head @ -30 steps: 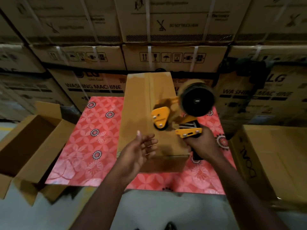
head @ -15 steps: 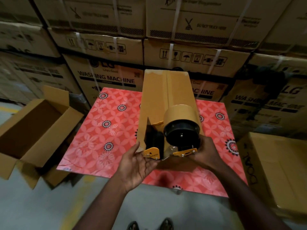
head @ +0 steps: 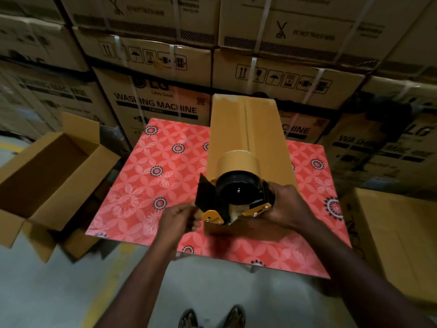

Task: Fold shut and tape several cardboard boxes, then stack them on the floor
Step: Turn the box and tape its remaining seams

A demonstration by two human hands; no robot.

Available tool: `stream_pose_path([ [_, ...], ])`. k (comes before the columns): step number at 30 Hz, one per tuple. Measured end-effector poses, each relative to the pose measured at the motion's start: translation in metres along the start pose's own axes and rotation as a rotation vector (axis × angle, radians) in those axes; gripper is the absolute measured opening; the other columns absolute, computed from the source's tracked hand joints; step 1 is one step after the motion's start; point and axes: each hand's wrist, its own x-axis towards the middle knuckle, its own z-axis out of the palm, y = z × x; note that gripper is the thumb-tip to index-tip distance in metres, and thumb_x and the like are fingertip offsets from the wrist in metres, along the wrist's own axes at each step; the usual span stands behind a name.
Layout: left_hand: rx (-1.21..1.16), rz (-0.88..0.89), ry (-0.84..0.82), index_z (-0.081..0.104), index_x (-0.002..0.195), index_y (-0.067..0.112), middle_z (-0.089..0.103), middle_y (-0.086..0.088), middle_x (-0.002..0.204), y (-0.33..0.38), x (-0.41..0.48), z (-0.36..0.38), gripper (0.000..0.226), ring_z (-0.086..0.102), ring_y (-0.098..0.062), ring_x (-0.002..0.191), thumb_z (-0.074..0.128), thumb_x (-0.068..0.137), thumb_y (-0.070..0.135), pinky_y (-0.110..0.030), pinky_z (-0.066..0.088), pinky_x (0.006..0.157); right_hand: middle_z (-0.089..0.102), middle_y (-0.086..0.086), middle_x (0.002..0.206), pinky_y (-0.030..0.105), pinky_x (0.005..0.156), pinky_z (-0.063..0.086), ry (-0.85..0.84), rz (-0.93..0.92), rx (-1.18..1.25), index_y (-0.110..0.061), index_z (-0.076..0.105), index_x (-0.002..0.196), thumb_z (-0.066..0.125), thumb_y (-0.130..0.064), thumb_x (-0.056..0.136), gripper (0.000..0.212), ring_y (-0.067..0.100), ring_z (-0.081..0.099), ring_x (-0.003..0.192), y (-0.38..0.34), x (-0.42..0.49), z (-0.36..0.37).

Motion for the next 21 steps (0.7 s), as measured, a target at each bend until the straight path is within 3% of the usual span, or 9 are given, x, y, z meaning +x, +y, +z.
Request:
stream_pose_path([
  [3,0.011,0.059,-0.009,0.075,0.089,0.004,0.068,-0.015,0.068,-0.007,0.014,-0.023,0.019,0.058,-0.013,0.05,0.066,0.096,0.019,-0.021,0.049,0.049,0.073,-0.012,0.08,0.033,0.059,0.054,0.011,-0.002,-0.083,-0.027,0.068,0.097,0.09,-0.049,0.062,0.046,0.003,0.069,0.072,0.006,0.006,-0.016],
  [8,-0.007,0.044,0.004,0.074,0.09,0.0,0.068,-0.014,0.067,-0.021,0.024,-0.017,0.022,0.056,-0.012,0.05,0.067,0.096,0.021,-0.021,0.048,0.049,0.068,-0.013,0.073,0.027,0.051,0.046,-0.017,0.059,-0.192,-0.036,0.062,0.091,0.084,-0.053,0.063,0.04,0.008,0.067,0.066,0.005,0.007,-0.014],
  [11,-0.007,-0.006,0.001,0.073,0.09,-0.002,0.068,-0.013,0.066,-0.039,0.031,-0.015,0.023,0.056,-0.013,0.05,0.065,0.097,0.019,-0.021,0.047,0.048,0.067,-0.015,0.075,0.024,0.053,0.045,-0.058,0.093,-0.218,-0.037,0.062,0.096,0.077,-0.055,0.068,0.037,0.009,0.067,0.067,0.007,0.003,-0.01],
  [14,-0.033,-0.09,-0.047,0.07,0.087,-0.003,0.065,-0.013,0.066,-0.053,0.034,-0.003,0.024,0.053,-0.012,0.048,0.059,0.101,0.014,-0.02,0.044,0.046,0.072,-0.006,0.084,0.033,0.06,0.053,-0.094,0.084,-0.268,-0.032,0.064,0.103,0.065,-0.067,0.067,0.05,0.021,0.07,0.075,0.009,0.0,-0.002],
  [17,-0.075,-0.202,-0.09,0.067,0.087,0.002,0.06,-0.012,0.064,-0.056,0.037,0.012,0.025,0.051,-0.012,0.043,0.049,0.104,0.009,-0.02,0.041,0.042,0.073,-0.001,0.088,0.031,0.062,0.05,-0.105,0.062,-0.282,-0.028,0.064,0.108,0.057,-0.073,0.064,0.063,0.025,0.07,0.078,0.01,-0.002,0.001],
  [21,-0.005,-0.295,-0.124,0.061,0.092,0.007,0.06,-0.011,0.067,-0.07,0.043,0.01,0.025,0.048,-0.012,0.042,0.045,0.106,0.02,-0.019,0.036,0.04,0.073,0.0,0.091,0.028,0.061,0.043,-0.115,0.047,-0.292,-0.024,0.063,0.111,0.072,-0.06,0.074,0.053,0.025,0.071,0.081,0.015,-0.004,0.001],
])
